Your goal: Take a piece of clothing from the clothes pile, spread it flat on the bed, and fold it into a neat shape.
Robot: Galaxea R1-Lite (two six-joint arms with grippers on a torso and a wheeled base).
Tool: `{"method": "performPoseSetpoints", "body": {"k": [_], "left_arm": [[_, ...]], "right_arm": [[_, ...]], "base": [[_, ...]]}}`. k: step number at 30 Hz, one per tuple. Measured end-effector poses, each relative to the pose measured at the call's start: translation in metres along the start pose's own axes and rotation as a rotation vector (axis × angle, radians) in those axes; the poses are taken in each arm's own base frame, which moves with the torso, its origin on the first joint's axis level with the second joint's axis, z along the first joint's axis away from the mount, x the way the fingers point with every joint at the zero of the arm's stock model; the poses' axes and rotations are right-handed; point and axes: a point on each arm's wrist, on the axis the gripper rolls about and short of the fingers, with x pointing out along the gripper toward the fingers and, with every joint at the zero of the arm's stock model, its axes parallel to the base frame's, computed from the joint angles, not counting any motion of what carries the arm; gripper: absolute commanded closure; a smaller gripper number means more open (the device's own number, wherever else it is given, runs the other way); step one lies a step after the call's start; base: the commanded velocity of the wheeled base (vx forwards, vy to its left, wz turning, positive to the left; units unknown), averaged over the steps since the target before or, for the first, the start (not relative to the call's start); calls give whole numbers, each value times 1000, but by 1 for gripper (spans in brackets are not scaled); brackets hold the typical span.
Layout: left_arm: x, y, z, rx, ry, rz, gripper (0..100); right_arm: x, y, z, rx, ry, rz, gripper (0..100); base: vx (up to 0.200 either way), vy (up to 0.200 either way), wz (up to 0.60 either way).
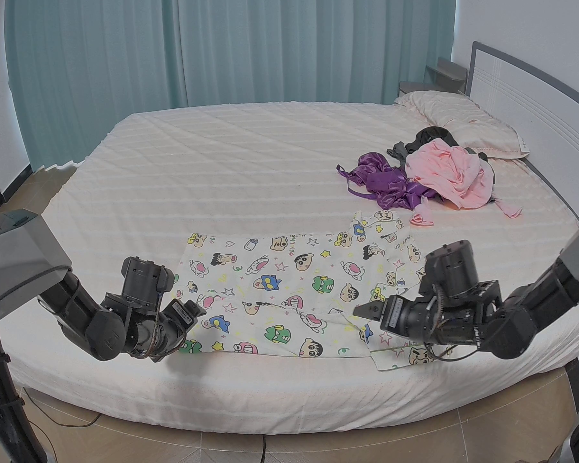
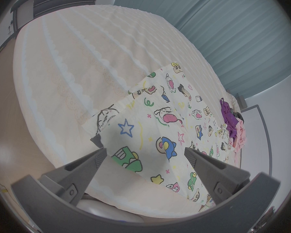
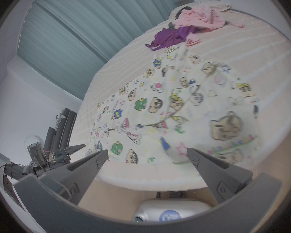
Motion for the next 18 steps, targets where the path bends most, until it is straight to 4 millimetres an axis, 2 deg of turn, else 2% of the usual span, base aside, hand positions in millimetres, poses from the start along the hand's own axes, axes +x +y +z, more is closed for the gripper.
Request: {"method": "performPoseSetpoints", "body": {"k": [5, 9, 13, 18], "left_arm": [[-3, 2, 0, -2, -1, 5, 0], [-5, 4, 1, -6, -4, 6, 0], [-6, 5, 2, -9, -6, 7, 0], [-6, 5, 3, -11, -8, 8, 0]], "right_arm": [[32, 25, -6, 30, 17, 49, 0], [55, 40, -18, 54, 40, 64, 0], [65, 45, -26, 44, 50, 57, 0], [76, 47, -26, 44, 42, 57, 0]], "base": [[0, 0, 0], [0, 0, 0], [0, 0, 0], [0, 0, 0]]}}
